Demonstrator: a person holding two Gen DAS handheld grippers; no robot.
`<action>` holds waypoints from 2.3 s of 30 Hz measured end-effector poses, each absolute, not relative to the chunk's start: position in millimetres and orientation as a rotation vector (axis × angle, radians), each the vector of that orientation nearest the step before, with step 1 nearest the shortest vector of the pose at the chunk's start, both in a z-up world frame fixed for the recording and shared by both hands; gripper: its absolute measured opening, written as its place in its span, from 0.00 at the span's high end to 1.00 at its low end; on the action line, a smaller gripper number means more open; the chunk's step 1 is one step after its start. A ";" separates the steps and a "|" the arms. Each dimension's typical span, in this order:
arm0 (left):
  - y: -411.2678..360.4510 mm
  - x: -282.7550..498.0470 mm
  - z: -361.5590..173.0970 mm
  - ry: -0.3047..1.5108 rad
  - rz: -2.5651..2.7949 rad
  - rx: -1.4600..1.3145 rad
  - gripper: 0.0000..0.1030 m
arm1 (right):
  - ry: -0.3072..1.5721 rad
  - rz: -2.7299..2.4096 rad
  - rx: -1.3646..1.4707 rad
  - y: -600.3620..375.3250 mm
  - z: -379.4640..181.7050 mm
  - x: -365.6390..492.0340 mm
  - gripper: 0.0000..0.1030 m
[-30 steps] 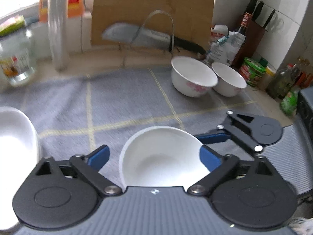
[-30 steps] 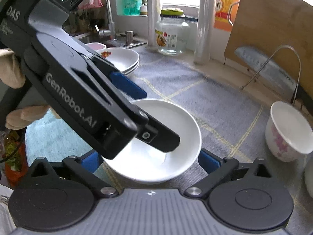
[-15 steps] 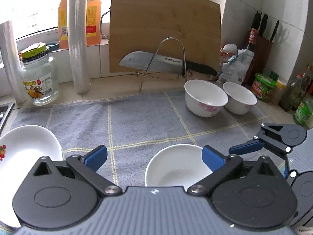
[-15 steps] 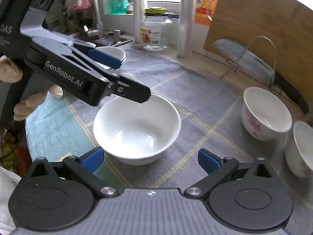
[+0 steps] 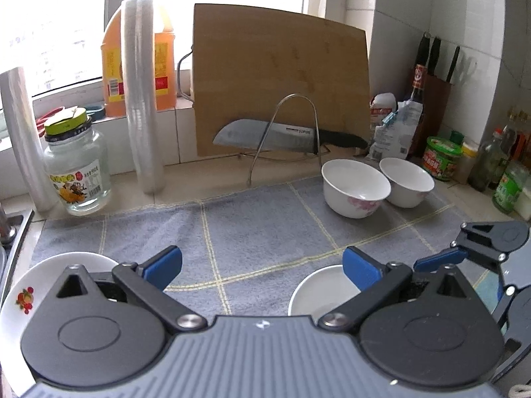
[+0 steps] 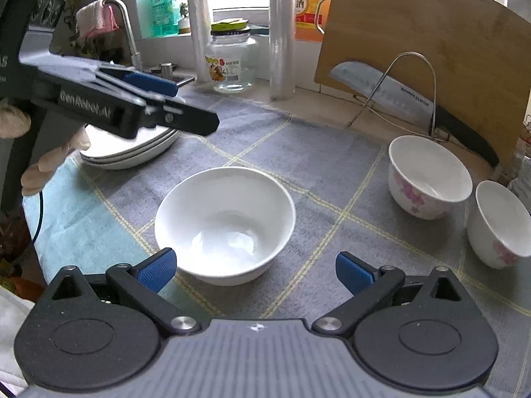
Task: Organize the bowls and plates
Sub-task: 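Move the right tool to a pink-flowered bowl by the cutting board, then grasp the rim of the pink-flowered bowl with the right tool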
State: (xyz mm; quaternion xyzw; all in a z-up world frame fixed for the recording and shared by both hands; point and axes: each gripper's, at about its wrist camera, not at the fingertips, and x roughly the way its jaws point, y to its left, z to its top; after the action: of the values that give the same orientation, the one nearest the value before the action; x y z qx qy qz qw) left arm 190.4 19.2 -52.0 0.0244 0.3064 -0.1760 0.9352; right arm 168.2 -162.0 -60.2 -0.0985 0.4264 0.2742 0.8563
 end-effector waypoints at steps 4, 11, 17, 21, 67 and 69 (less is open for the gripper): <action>23.9 189.7 -52.7 0.612 -0.385 0.035 0.01 | 0.901 0.515 -0.222 -158.6 -53.6 165.1 0.00; 3.3 190.3 -51.8 0.575 -0.418 0.024 0.01 | 0.885 0.381 -0.211 -190.1 -40.0 164.1 0.00; -35.4 190.5 -53.6 0.577 -0.367 0.055 0.01 | 0.852 0.335 -0.176 -249.8 -35.0 186.8 0.00; -70.8 195.0 -55.3 0.594 -0.304 0.035 0.01 | 0.859 0.335 -0.170 -293.2 -32.2 208.7 0.00; -214.0 287.3 -120.4 0.690 -0.077 0.083 0.11 | 1.044 0.773 -0.226 -282.2 -74.4 415.9 0.23; -213.6 289.0 -121.6 0.693 -0.080 0.081 0.11 | 1.043 0.783 -0.227 -279.6 -74.8 416.4 0.24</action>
State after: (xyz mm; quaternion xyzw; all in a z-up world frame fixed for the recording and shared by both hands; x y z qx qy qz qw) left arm 289.0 -213.6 -121.6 0.0395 0.3392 -0.0394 0.9390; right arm 416.4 -279.6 -74.8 -0.1056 0.4844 0.3634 0.7888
